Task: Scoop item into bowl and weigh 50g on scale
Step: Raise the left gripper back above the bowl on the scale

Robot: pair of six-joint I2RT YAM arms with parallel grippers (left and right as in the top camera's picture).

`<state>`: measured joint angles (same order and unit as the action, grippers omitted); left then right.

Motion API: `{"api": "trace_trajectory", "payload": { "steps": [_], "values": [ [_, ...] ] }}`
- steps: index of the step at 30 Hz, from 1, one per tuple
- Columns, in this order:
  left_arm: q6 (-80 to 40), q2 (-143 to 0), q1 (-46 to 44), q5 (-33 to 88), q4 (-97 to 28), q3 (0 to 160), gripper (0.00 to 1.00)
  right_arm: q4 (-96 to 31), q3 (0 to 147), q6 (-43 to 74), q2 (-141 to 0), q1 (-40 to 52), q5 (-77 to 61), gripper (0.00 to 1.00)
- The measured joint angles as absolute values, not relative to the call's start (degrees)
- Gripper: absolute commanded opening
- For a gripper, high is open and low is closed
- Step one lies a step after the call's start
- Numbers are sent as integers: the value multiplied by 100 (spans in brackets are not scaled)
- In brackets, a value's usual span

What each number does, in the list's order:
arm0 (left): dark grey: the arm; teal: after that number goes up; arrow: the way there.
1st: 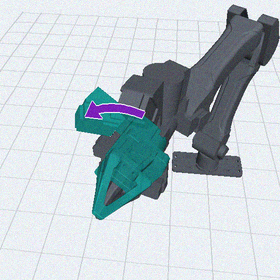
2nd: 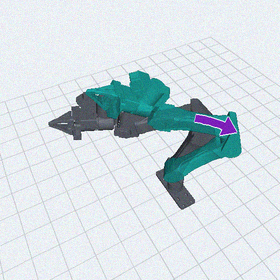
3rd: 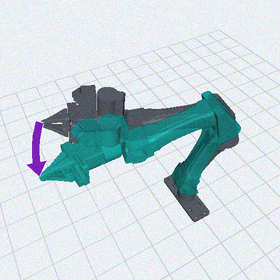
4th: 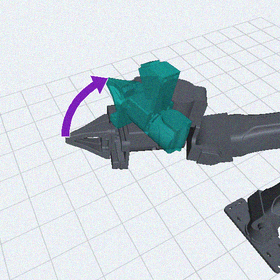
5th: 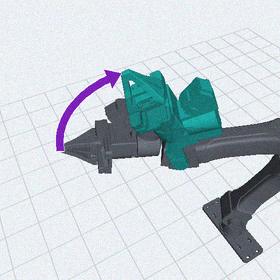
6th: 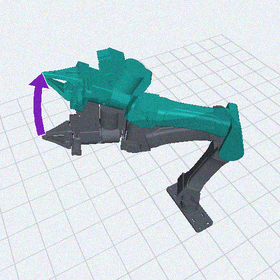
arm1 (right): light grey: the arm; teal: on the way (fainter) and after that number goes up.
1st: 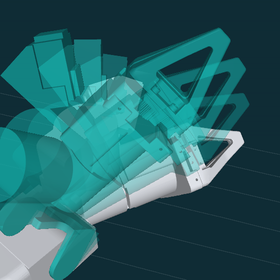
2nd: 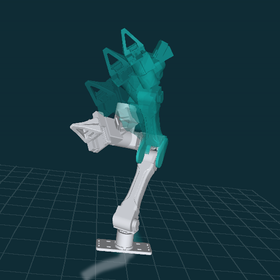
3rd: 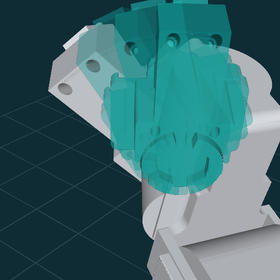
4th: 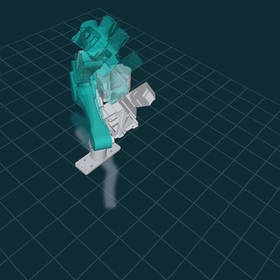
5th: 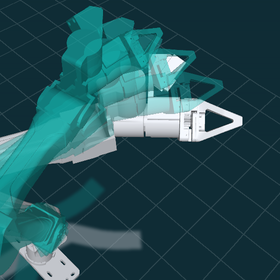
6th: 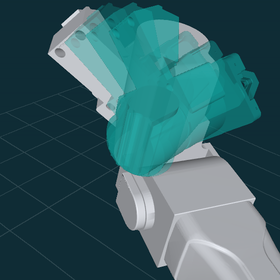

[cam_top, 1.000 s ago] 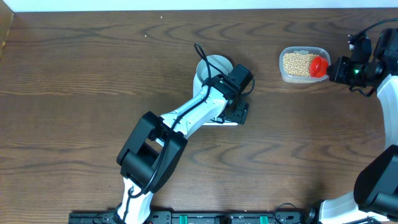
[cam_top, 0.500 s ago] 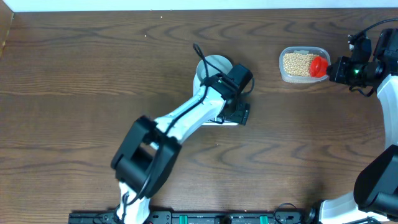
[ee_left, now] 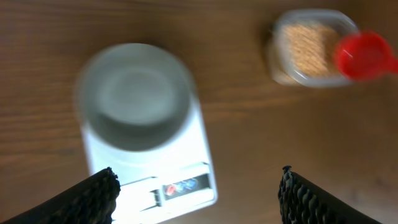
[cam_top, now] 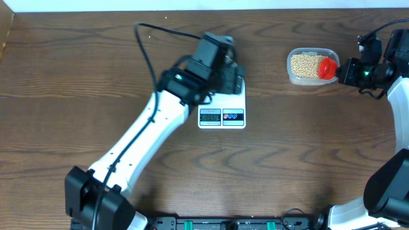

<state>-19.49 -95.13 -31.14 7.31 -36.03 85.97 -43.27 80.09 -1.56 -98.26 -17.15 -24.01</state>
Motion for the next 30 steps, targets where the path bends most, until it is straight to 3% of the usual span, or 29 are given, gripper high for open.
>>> {"api": "trace_trajectory", "payload": {
  "steps": [9,30],
  "values": [
    [-2252,-9539,-2204,668,-3667,8597,84,-4329,8007,-156,-9826,-1712,-2401,1],
    [-2683,-9904,-2139,670,-3632,8597,84,-4351,8007,-156,-9826,-1712,-2403,1]
  ]
}}
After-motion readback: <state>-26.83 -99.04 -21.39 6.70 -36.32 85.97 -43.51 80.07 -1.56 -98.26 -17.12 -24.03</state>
